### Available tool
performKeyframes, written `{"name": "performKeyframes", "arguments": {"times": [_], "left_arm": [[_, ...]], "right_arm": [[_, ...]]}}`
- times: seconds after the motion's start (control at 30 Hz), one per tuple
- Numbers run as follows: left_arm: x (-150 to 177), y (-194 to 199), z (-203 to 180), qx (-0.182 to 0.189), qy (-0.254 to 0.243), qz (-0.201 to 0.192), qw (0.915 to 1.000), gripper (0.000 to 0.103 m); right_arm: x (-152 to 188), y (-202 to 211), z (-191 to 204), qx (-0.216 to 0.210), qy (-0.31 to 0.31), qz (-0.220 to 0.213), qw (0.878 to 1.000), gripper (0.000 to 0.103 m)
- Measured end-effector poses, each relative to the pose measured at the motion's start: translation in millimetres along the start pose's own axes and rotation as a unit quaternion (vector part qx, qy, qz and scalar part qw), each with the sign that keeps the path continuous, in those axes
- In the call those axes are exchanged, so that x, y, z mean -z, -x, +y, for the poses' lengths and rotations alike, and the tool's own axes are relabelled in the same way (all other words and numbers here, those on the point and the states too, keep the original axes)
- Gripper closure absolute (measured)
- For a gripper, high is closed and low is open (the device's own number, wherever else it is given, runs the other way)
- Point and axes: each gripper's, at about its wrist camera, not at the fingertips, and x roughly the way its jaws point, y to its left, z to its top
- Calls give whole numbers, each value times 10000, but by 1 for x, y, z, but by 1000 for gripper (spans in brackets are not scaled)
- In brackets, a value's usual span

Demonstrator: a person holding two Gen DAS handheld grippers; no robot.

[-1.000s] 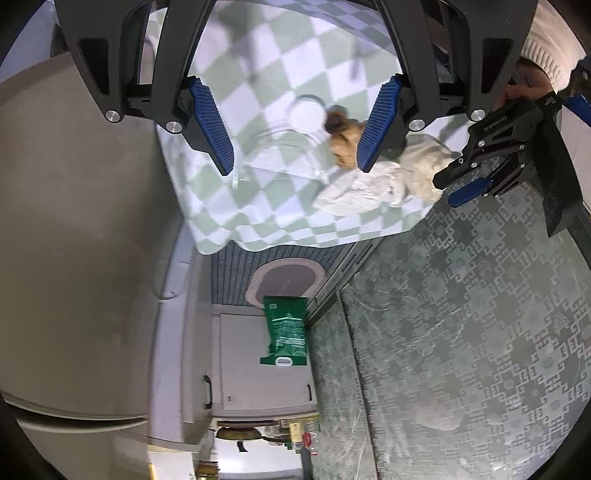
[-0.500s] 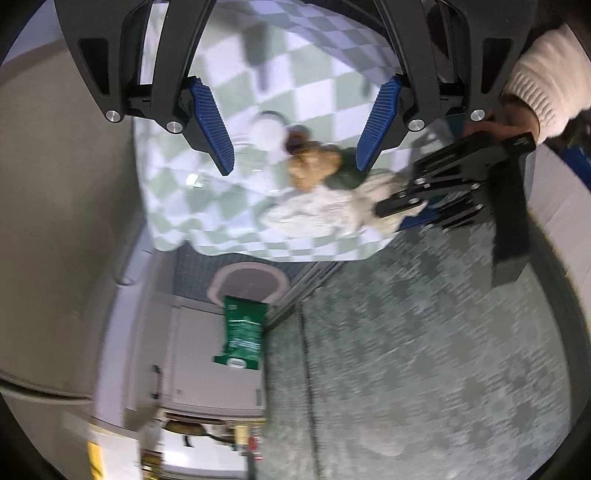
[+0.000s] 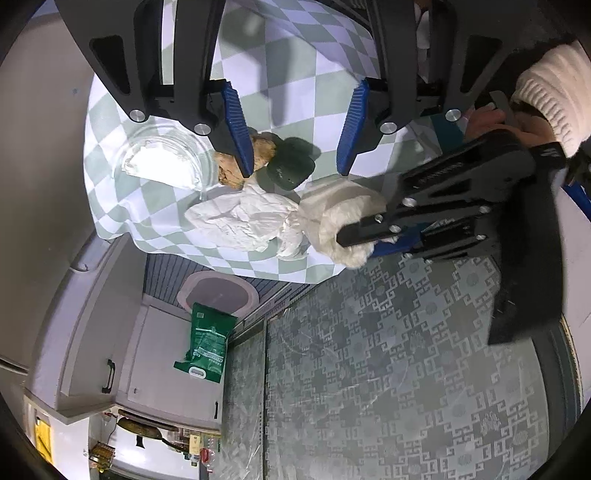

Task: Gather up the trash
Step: 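Grasp the green avocado with the right tool while the left tool lifts the white bag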

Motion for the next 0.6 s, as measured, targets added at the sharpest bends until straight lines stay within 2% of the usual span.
{"name": "performKeyframes", "arguments": {"times": [0.3,0.6], "left_arm": [[-9,24,9,178,311,-476,9982,83],[-12,47,28,214,597,-845,9944,83]], "right_arm": [[-7,-21,3,164,-1,155,9997,67],[-8,-34,15,451,295,382,9978,68]]}}
